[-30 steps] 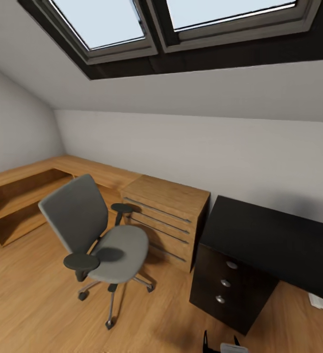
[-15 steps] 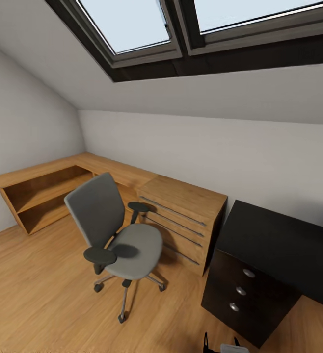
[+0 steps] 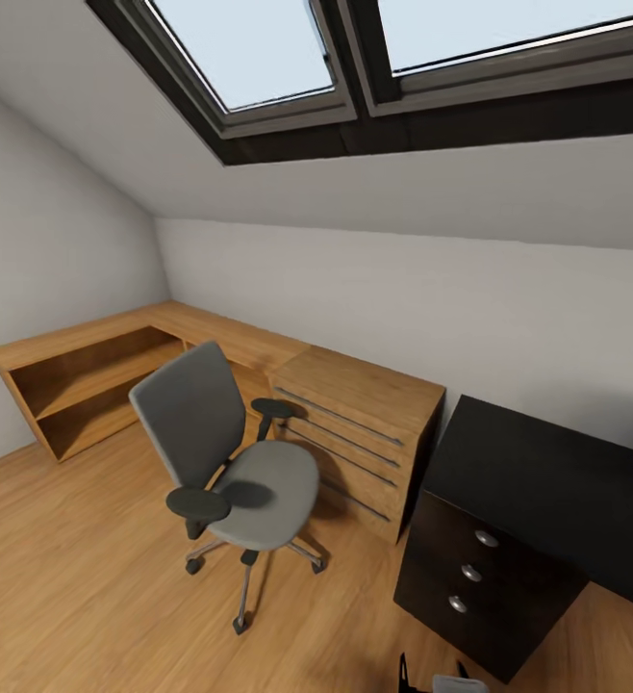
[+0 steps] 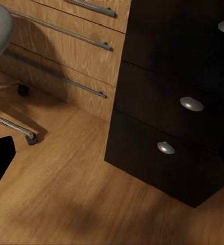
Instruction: In the bedroom, organize the workspace by keeping the computer under the desk, ensuring the monitor is on the desk, placing the keyboard on the desk next to the monitor, placing the mouse on the desk next to the keyboard, moving the folder from the swivel chair onto the desk next to the mouse, stacking the notebook on top of the folder with the pen on top of the notebook, and positioning the swivel chair next to the desk.
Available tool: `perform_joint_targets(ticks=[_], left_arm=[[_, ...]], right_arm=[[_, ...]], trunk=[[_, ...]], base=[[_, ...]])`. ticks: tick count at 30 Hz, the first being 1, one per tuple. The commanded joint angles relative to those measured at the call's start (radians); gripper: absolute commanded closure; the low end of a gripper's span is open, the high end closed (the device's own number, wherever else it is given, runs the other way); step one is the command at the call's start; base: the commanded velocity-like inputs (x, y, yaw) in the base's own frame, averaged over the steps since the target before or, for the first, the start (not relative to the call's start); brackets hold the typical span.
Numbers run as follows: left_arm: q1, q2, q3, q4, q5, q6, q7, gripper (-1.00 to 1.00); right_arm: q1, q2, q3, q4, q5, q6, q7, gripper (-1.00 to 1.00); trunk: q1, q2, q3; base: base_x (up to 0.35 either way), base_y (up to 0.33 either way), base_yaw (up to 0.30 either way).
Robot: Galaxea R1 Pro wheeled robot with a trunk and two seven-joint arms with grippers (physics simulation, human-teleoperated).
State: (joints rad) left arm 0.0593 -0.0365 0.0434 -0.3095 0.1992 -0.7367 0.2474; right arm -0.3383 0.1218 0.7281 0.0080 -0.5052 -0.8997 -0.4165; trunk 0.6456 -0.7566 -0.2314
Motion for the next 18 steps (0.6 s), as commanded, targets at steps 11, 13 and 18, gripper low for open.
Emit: perform_joint_targets(ticks=[11, 13, 18], left_arm=[[0.001, 0.001, 0.004, -0.003, -0.003, 0.006, 0.000, -1.00], [0.001, 0.001, 0.004, -0.003, -0.003, 0.006, 0.000, -1.00], [0.001, 0.001, 0.004, -0.003, -0.003, 0.005, 0.001, -1.00]], right_arm=[[-0.001, 0.011, 0.011, 0.007, -0.004, -0.001, 0.042, -1.00], [-0.001, 0.012, 0.011, 0.007, -0.004, -0.001, 0.042, -1.00], [-0.001, 0.012, 0.010, 0.006, -0.005, -0.001, 0.039, -1.00]], trunk=[[-0.042, 0.076, 0.033], [-0.050, 0.090, 0.040], [-0.069, 0.125, 0.055]], base=[[0.000, 0.000, -0.033], [0.000, 0.000, 0.079], [0.000, 0.000, 0.194]])
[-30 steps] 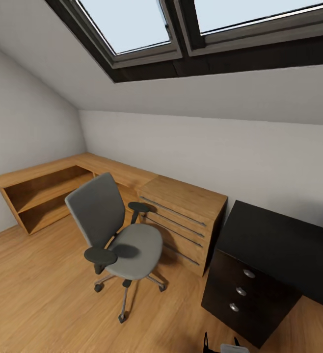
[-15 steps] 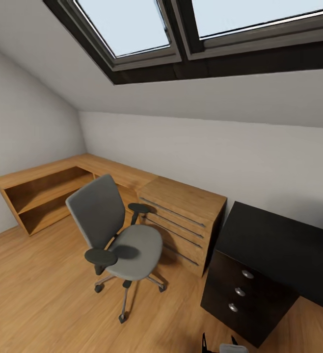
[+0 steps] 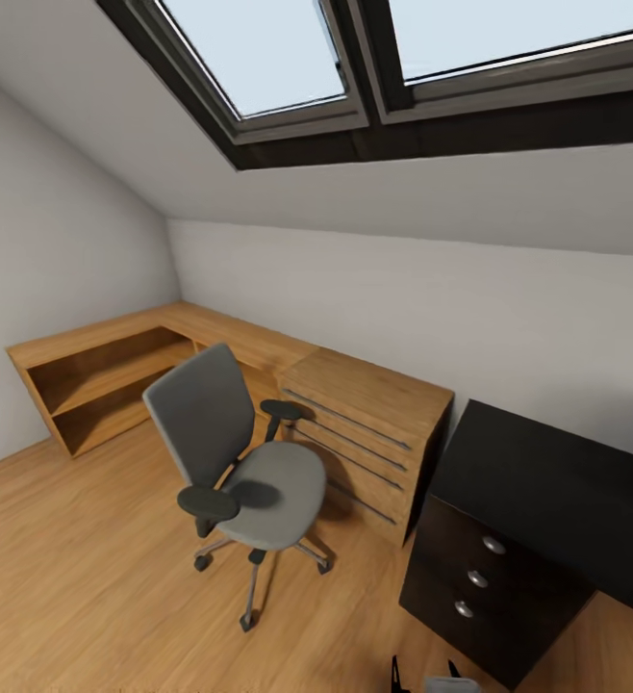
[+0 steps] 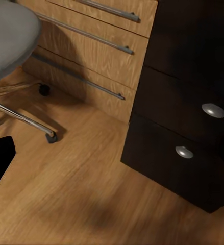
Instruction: In the bedroom, organize the workspace by keeping the computer under the desk, ensuring the monitor is on the desk, placing the keyboard on the desk next to the monitor, placing the mouse on the desk next to the keyboard, moving the folder from the swivel chair onto the desk next to the mouse, stacking the notebook on top of the folder with the pen on top of the notebook, and positioning the swivel chair next to the desk.
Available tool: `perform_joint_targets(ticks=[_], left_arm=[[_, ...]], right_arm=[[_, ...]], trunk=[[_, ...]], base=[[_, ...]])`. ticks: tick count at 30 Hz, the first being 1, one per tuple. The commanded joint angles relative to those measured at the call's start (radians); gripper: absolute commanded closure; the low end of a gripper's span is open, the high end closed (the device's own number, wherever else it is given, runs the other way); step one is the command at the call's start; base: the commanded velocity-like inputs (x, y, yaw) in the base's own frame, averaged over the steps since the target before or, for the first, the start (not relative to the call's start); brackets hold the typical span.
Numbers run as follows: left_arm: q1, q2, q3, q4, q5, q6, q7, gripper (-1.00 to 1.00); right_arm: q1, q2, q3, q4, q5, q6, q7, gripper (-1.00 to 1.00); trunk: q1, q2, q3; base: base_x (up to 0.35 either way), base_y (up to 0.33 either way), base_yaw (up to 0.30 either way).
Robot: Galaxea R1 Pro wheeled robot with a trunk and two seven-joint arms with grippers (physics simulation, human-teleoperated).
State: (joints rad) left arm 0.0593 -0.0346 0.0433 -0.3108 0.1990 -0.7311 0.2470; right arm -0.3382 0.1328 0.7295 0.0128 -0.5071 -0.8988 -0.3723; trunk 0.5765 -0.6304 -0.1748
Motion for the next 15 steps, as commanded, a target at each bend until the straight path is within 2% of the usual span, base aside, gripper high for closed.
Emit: perform_joint_targets(ticks=[1, 3, 15], left_arm=[[0.001, -0.001, 0.004, -0.002, -0.003, -0.001, 0.001, -1.00], [0.001, -0.001, 0.004, -0.002, -0.003, -0.001, 0.001, -1.00], [0.001, 0.000, 0.004, -0.001, -0.004, -0.003, -0.003, -1.00]], right_arm=[[-0.001, 0.001, 0.009, 0.002, -0.003, -0.002, -0.006, -1.00], [-0.001, 0.001, 0.009, 0.002, -0.004, -0.002, -0.007, -1.00], [-0.001, 0.004, 0.010, 0.002, -0.004, -0.008, -0.009, -1.00]], trunk=[[-0.004, 0.006, 0.002], [-0.011, 0.020, 0.008], [-0.011, 0.020, 0.008]], base=[[0.000, 0.000, 0.243], [0.000, 0.000, 0.253], [0.000, 0.000, 0.276]])
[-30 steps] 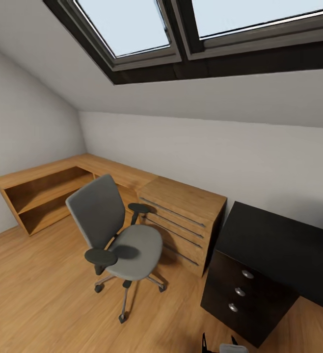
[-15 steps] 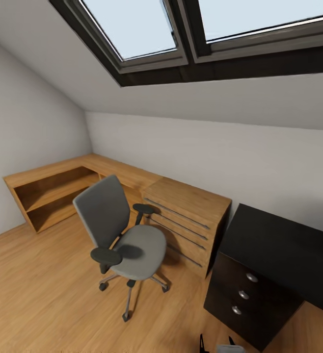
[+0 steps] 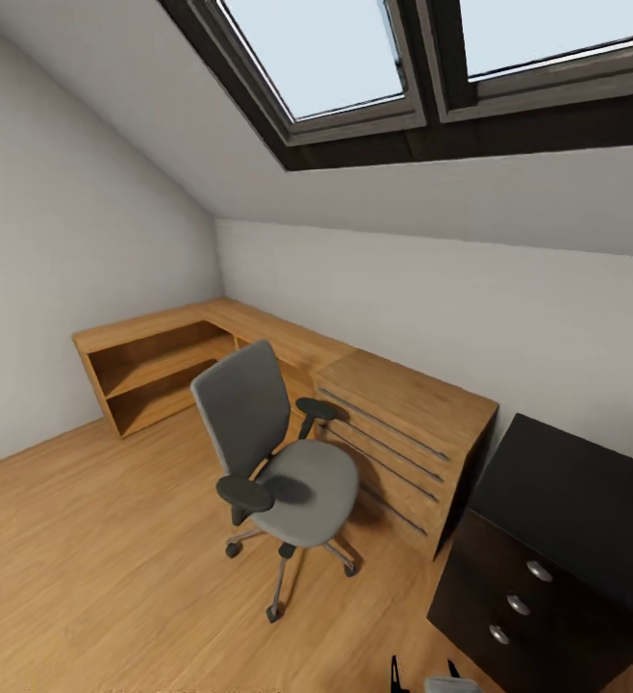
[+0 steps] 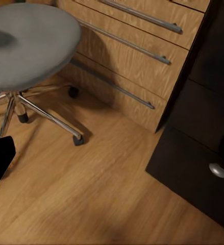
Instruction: In the bedroom, organize the workspace by keeping the computer under the desk, ensuring the monitor is on the desk, placing the keyboard on the desk next to the monitor, placing the mouse on the desk next to the keyboard, moving the folder from the swivel chair onto the desk next to the mouse, stacking the notebook on top of the folder with the pen on top of the notebook, and positioning the swivel chair next to the desk.
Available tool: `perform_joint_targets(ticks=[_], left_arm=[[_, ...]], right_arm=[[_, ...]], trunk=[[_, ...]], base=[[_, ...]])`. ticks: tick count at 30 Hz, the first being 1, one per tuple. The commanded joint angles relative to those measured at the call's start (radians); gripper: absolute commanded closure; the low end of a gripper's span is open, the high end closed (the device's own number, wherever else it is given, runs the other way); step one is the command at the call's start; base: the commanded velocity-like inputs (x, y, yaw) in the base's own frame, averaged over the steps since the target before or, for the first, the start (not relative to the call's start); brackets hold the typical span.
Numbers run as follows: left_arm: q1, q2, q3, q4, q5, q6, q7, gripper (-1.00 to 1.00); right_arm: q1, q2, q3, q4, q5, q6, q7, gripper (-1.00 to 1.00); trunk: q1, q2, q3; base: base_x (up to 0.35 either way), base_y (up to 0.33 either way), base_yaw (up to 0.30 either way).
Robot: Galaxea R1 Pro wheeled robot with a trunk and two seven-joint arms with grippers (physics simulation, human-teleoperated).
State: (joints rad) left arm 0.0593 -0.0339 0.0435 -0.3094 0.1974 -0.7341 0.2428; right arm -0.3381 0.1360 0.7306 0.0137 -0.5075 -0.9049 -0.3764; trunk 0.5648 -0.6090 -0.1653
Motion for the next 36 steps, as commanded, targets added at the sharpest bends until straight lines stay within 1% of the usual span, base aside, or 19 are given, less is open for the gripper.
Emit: perform_joint_targets(ticks=[1, 7, 17, 32, 34, 35, 36], left_arm=[[0.001, 0.000, 0.004, -0.002, -0.003, -0.001, 0.001, -1.00], [0.001, 0.000, 0.005, -0.002, -0.003, -0.002, 0.001, -1.00], [0.001, 0.000, 0.004, -0.001, -0.003, -0.001, 0.001, -1.00], [0.001, 0.000, 0.005, -0.001, -0.003, -0.001, 0.001, -1.00], [0.001, 0.000, 0.005, -0.001, -0.003, -0.001, 0.001, -1.00], [0.001, 0.000, 0.005, -0.001, -0.003, -0.001, 0.001, -1.00], [0.001, 0.000, 0.004, -0.001, -0.004, -0.001, 0.001, -1.00]], right_arm=[[-0.001, 0.001, 0.009, 0.001, -0.003, -0.002, -0.005, -1.00], [-0.001, 0.002, 0.009, 0.002, -0.003, -0.003, -0.006, -1.00], [-0.001, 0.002, 0.009, 0.002, -0.002, -0.005, -0.006, -1.00], [0.003, 0.004, 0.009, 0.002, -0.001, -0.011, -0.007, -1.00], [0.008, 0.003, 0.009, 0.001, 0.003, -0.033, -0.007, -1.00], [0.022, -0.005, 0.008, 0.001, 0.022, -0.091, -0.005, -1.00], [0.025, -0.008, 0.008, 0.001, 0.032, -0.105, -0.005, -1.00]], trunk=[[0.000, -0.001, -0.001], [0.000, -0.001, -0.001], [0.000, -0.001, -0.001], [0.000, -0.001, -0.001], [0.000, -0.001, -0.001], [0.000, -0.001, -0.001], [0.000, -0.001, -0.001]], base=[[0.000, 0.000, 0.282], [-0.024, 0.016, 0.284], [-0.163, 0.140, 0.285], [-0.009, 0.008, 0.286], [0.000, 0.000, 0.286], [0.000, 0.000, 0.286], [0.000, 0.000, 0.286]])
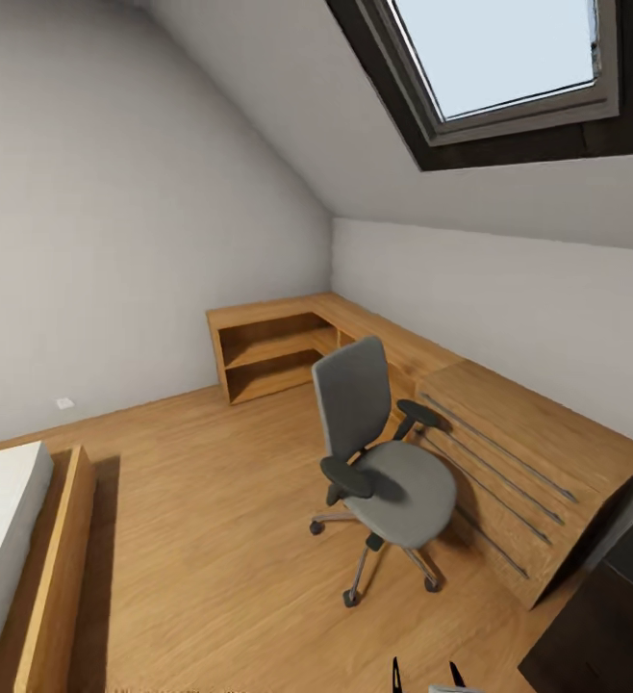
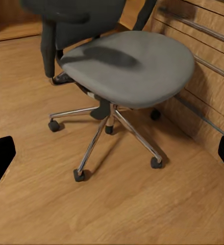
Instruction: In the bedroom, organize the workspace by keeping the computer under the desk, ensuring the monitor is on the desk, placing the keyboard on the desk next to the monitor, placing the mouse on the desk next to the keyboard, moving the folder from the swivel chair onto the desk next to the mouse, stacking the notebook on top of the folder with the pen on top of the notebook, and positioning the swivel chair next to the desk.
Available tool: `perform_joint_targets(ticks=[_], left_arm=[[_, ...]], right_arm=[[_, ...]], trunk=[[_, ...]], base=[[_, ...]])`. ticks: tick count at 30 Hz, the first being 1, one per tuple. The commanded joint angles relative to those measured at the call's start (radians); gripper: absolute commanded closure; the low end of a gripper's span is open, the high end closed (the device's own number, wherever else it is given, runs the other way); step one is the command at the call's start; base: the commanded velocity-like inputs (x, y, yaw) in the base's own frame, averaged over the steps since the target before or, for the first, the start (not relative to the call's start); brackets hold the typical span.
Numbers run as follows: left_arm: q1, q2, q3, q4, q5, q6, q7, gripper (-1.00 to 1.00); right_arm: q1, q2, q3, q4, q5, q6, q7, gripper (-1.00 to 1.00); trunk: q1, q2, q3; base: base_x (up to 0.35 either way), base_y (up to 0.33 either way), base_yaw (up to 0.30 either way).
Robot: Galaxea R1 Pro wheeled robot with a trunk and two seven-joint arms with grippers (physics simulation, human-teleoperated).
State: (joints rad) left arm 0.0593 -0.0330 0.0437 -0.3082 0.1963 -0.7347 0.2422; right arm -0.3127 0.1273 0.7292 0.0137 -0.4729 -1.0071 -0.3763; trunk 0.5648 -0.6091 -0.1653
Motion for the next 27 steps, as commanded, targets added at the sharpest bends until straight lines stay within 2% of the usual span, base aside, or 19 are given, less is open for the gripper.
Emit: perform_joint_targets(ticks=[1, 2, 3, 5, 9, 10, 12, 18, 23, 27], left_arm=[[0.001, -0.001, 0.004, -0.002, -0.003, 0.000, 0.001, -1.00], [0.001, -0.001, 0.004, -0.002, -0.003, 0.000, 0.000, -1.00], [0.001, -0.001, 0.004, -0.002, -0.003, 0.000, -0.001, -1.00], [0.001, -0.002, 0.004, -0.002, -0.003, 0.001, -0.002, -1.00], [0.001, -0.002, 0.004, -0.001, -0.003, 0.001, -0.003, -1.00], [0.001, -0.002, 0.004, -0.001, -0.003, 0.000, -0.004, -1.00], [0.001, -0.002, 0.004, 0.000, -0.004, -0.001, -0.003, -1.00], [0.001, -0.001, 0.004, 0.001, -0.004, -0.003, -0.004, -1.00], [0.001, -0.001, 0.004, 0.001, -0.004, -0.004, -0.004, -1.00], [0.001, 0.000, 0.004, 0.001, -0.003, -0.005, -0.003, -1.00]], right_arm=[[0.002, -0.005, 0.009, 0.001, 0.009, -0.013, -0.005, -1.00], [0.004, -0.012, 0.009, 0.002, 0.024, -0.022, -0.005, -1.00], [0.008, -0.028, 0.011, 0.002, 0.061, -0.035, -0.005, -1.00], [0.011, -0.043, 0.013, 0.002, 0.106, -0.040, -0.005, -1.00], [0.017, -0.061, 0.015, 0.003, 0.204, -0.040, -0.006, -1.00], [0.022, -0.066, 0.015, 0.004, 0.244, -0.040, -0.007, -1.00], [0.029, -0.070, 0.015, 0.004, 0.272, -0.040, -0.008, -1.00], [0.041, -0.079, 0.015, 0.005, 0.311, -0.040, -0.014, -1.00], [0.043, -0.080, 0.013, 0.003, 0.317, -0.040, -0.016, -1.00], [0.044, -0.076, 0.014, 0.002, 0.317, -0.040, -0.016, -1.00]], trunk=[[0.000, -0.001, -0.001], [0.000, -0.001, -0.001], [0.000, -0.001, -0.001], [0.000, -0.001, -0.001], [0.000, -0.001, -0.001], [0.000, -0.001, -0.001], [0.000, -0.001, -0.001], [0.000, -0.001, -0.001], [0.000, -0.001, -0.001], [0.000, -0.001, -0.001]], base=[[0.000, 0.000, 0.286], [0.000, 0.000, 0.286], [0.000, 0.000, 0.286], [0.000, 0.000, 0.286], [0.000, 0.000, 0.286], [0.000, 0.000, 0.286], [0.000, 0.000, 0.286], [0.000, 0.000, 0.286], [0.049, 0.004, 0.286], [0.239, 0.060, 0.286]])
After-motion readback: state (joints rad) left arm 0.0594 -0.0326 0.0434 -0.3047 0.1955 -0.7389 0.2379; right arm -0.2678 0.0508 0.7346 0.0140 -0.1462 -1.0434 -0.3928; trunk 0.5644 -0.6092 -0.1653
